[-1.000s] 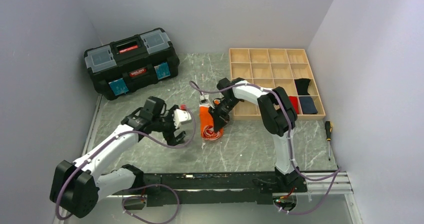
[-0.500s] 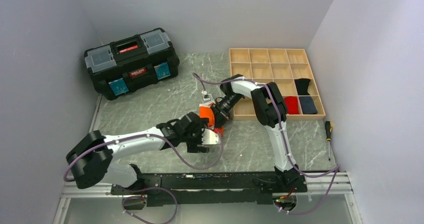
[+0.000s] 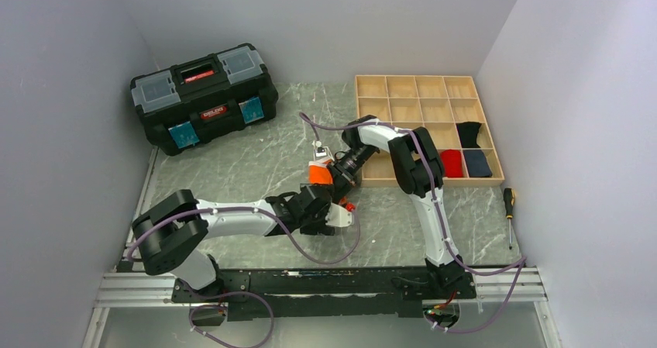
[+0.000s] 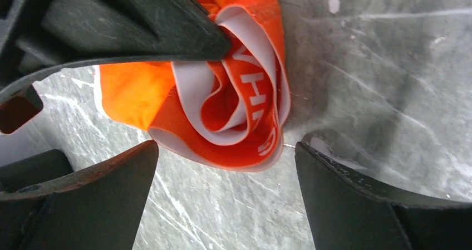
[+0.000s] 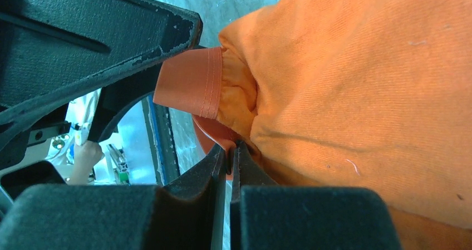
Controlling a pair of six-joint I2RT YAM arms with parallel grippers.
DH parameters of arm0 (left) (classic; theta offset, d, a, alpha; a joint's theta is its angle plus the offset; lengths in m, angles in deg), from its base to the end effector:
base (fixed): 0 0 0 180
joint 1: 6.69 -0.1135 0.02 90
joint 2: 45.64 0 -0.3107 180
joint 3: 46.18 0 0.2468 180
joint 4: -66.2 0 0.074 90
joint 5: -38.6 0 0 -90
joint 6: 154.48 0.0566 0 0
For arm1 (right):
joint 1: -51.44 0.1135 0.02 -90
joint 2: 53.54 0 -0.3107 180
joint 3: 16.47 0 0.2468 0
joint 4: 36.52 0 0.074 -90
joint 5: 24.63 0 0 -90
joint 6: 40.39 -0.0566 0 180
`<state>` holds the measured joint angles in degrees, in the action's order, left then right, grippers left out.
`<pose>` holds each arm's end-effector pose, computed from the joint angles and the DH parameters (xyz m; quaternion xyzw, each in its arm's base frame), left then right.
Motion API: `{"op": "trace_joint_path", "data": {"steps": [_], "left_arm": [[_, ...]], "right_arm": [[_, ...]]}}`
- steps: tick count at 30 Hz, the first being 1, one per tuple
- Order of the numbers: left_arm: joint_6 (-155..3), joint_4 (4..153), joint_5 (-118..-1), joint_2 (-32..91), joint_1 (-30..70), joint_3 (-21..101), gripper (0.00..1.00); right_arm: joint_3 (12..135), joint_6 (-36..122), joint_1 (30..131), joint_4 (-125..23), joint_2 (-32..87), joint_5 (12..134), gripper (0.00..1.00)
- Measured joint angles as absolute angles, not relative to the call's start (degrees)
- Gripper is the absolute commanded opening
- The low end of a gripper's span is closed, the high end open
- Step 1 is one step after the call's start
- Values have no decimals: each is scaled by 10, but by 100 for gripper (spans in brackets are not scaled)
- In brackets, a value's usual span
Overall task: Roll the underwear
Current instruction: Roll the underwear to the center of the board.
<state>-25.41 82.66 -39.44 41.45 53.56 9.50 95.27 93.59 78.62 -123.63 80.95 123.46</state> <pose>0.1599 -0.2561 0.1992 0.6832 0.6293 0.0299 0.3692 0.3606 0.2392 0.1420 0.4330 -0.7491 -0.4951 0.0793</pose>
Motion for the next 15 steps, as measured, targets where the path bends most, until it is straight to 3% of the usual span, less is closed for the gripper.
{"op": "trace_joint_path", "data": {"steps": [4, 15], "left_arm": [[-266, 823, -385, 427, 536, 109, 97], [-303, 850, -426, 430, 537, 124, 78]], "right_arm": [[953, 936, 786, -1236, 810, 1235, 0], [953, 936, 786, -1236, 810, 1235, 0]]}}
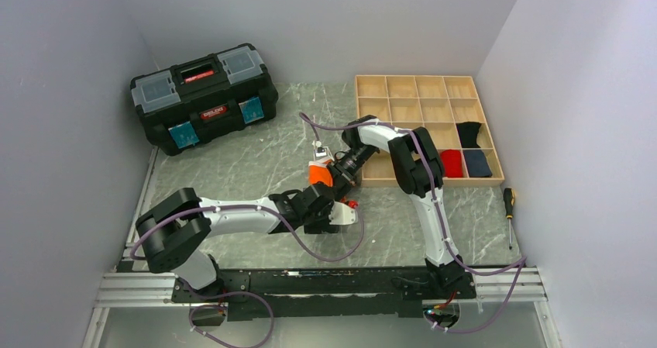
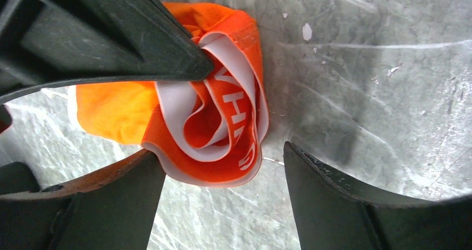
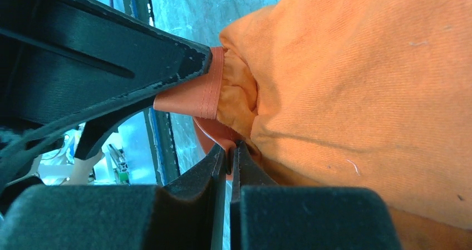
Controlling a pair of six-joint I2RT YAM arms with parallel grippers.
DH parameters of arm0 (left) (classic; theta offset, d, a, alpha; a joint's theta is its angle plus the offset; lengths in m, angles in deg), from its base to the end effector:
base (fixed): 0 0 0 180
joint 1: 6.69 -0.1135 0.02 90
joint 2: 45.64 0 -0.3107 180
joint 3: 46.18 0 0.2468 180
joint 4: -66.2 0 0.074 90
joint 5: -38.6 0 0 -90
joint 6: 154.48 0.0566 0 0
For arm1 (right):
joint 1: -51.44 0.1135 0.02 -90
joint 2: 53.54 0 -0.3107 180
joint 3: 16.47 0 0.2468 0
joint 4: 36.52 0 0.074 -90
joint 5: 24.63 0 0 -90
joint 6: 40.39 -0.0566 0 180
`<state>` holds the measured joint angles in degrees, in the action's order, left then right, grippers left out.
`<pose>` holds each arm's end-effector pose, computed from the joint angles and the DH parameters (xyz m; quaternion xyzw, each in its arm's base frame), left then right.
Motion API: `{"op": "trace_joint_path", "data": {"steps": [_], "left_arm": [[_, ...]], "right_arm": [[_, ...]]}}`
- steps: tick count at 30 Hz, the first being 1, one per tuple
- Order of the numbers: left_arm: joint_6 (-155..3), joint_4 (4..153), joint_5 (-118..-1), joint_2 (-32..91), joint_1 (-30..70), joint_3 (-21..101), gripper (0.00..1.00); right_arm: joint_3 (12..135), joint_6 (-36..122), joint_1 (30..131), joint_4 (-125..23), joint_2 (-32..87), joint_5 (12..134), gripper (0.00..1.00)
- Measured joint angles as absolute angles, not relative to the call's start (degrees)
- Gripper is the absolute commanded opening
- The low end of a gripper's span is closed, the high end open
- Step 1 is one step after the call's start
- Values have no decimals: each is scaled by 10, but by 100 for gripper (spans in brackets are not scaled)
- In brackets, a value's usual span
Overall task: Roll the underwear
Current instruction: Roll the underwear to the center of the board.
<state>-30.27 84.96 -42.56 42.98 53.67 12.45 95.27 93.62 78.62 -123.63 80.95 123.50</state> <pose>0.1618 -0.2668 0.2031 0.6672 0.6529 -0.0092 0.3584 0.3606 0.2392 0.1420 0.4330 -0.7489 -0.4954 0.0791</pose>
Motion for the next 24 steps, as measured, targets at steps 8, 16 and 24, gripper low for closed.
{"op": "trace_joint_path", "data": {"steps": [8, 16, 24], "left_arm": [[-319, 856, -441, 454, 537, 139, 53], [-325, 863, -452, 454, 537, 145, 24], [-325, 906, -483, 474, 529, 177, 0]], "right_arm": [[953, 938, 786, -1236, 810, 1235, 0], [953, 942, 786, -1238, 810, 1236, 0], [953, 946, 786, -1243, 810, 1236, 8]]}}
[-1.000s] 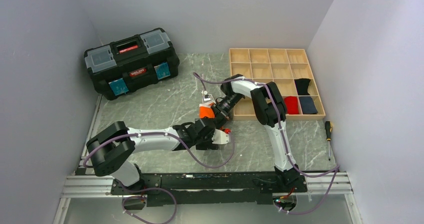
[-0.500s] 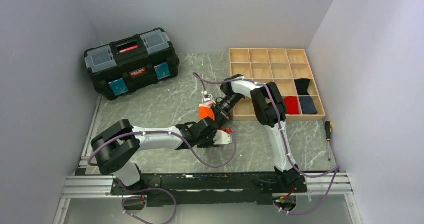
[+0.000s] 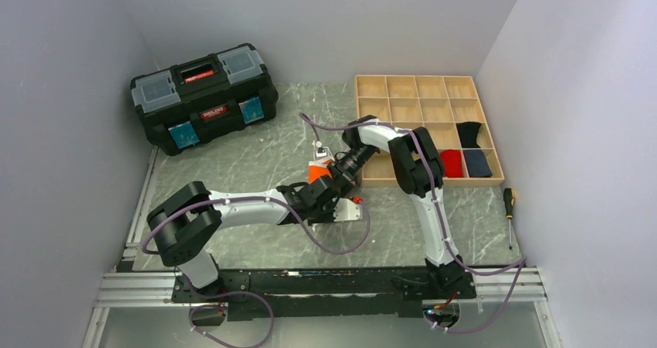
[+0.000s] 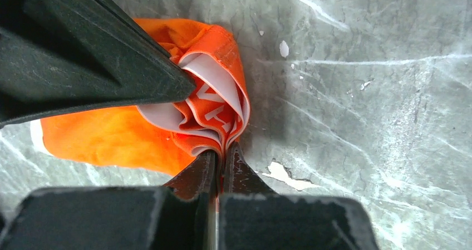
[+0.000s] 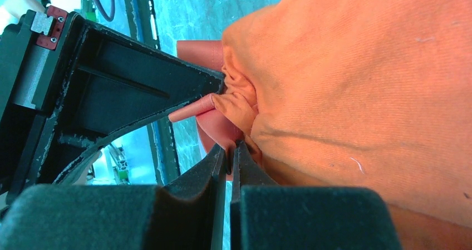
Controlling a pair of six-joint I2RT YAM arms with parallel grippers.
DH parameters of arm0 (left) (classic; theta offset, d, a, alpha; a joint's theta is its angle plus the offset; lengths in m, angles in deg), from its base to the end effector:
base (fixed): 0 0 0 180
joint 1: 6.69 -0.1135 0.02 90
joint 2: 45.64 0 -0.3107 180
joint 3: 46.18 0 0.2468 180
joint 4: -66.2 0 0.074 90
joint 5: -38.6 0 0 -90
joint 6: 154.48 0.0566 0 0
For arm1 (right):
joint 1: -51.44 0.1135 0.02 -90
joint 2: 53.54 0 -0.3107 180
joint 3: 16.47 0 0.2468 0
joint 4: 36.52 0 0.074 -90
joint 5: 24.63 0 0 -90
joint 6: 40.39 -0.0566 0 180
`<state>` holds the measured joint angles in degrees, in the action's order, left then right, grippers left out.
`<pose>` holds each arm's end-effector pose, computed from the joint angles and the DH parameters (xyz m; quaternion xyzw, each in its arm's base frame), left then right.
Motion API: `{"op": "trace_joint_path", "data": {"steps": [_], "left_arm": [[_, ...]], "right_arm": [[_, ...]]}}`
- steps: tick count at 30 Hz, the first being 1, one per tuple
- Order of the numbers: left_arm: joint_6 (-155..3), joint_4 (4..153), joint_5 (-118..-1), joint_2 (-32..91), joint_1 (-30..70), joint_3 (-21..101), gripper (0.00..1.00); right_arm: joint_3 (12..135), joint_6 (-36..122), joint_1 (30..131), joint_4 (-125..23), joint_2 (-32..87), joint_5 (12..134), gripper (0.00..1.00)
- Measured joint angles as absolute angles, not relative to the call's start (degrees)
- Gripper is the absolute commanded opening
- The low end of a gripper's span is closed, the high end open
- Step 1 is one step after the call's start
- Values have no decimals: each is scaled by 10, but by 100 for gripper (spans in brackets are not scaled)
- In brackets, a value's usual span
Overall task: Roll the underwear
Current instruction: Roll the underwear to the center of the board.
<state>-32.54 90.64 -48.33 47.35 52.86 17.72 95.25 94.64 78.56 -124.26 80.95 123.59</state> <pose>0.1696 -0.2825 0.1988 0.6742 0.6686 -0.0499 0.3098 0.3598 0.2384 0.1424 0.4362 -0.7459 -0.4971 0.0791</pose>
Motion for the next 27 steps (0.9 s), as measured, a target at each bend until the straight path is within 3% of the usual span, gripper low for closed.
{"op": "trace_joint_path", "data": {"steps": [4, 9, 14, 19, 27], "left_arm": [[-326, 949, -526, 487, 506, 210, 0], [-326, 1006, -600, 507, 467, 253, 0], [-326, 1065, -683, 538, 427, 303, 0], [-323, 1101, -738, 549, 398, 326, 0], [-322, 1154, -813, 568, 361, 350, 0]], "right_arm": [[949, 950, 783, -1243, 809, 1239, 18], [943, 955, 779, -1245, 805, 1241, 39], [934, 962, 774, -1250, 786, 1240, 51], [905, 962, 760, -1248, 733, 1236, 56], [875, 946, 720, -1226, 651, 1224, 57]]}}
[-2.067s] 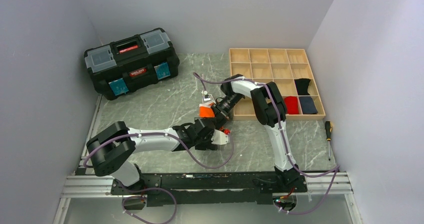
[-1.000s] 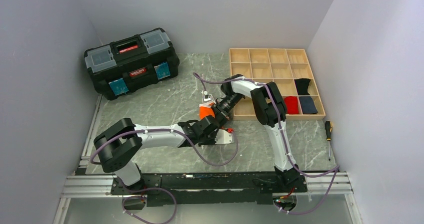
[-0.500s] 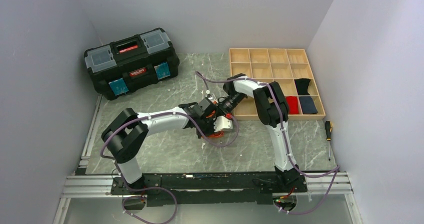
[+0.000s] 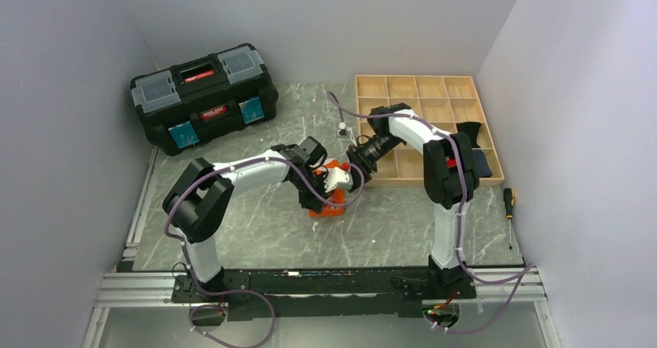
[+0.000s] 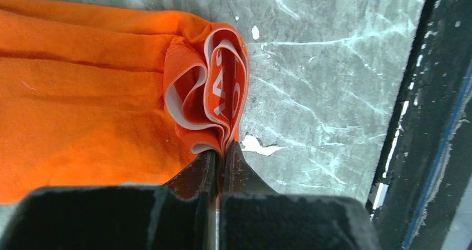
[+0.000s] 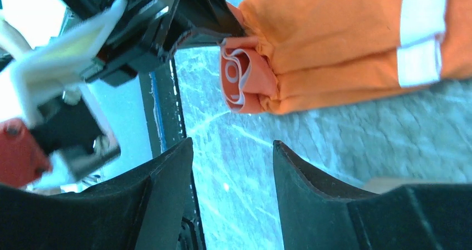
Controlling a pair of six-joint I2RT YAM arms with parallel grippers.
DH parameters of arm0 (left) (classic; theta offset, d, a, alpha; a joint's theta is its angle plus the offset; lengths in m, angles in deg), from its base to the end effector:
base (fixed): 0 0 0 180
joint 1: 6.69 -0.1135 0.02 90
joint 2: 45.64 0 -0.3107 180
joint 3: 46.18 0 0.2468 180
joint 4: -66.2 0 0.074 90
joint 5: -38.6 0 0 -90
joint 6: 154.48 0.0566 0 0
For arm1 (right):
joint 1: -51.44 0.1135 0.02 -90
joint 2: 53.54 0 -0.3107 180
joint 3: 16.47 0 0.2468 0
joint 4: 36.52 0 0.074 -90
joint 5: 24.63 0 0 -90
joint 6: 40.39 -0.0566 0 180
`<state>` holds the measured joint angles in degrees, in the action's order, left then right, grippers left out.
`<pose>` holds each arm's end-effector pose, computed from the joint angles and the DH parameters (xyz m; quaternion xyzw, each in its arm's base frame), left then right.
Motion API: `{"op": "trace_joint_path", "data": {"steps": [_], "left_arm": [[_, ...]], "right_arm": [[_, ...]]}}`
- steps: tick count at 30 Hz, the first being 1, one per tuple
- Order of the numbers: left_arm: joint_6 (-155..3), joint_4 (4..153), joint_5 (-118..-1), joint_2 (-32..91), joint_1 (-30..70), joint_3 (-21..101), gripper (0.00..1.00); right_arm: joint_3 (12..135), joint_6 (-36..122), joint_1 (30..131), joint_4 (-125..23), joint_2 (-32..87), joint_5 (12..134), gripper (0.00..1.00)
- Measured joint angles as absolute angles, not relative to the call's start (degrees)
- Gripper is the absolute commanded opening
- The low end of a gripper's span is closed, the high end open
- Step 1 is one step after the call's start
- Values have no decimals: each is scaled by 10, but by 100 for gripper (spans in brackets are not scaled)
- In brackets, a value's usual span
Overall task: Roll the underwear
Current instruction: Roll the underwear to the center of the board.
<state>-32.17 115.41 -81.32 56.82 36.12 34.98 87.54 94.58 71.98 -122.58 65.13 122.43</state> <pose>0.2435 -0.2640 0.2112 0.6151 0.7282 -0.2683 0.1396 0.3470 0.1807 0.2207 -0.4357 0.7598 0.4821 0.0204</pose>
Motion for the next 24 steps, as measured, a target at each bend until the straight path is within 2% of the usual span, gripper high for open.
{"op": "trace_joint_path", "data": {"steps": [8, 14, 18, 24], "left_arm": [[-315, 1240, -904, 643, 321, 432, 0], [-300, 1334, -977, 736, 292, 519, 0], [-294, 1396, -1025, 792, 272, 570, 0], [-292, 1461, -1071, 848, 251, 624, 0]], "right_arm": [[800, 912, 661, -1166, 573, 1213, 56], [682, 856, 662, -1043, 426, 1189, 56], [620, 829, 686, -965, 344, 1153, 56], [552, 814, 789, -858, 290, 1053, 56]]}}
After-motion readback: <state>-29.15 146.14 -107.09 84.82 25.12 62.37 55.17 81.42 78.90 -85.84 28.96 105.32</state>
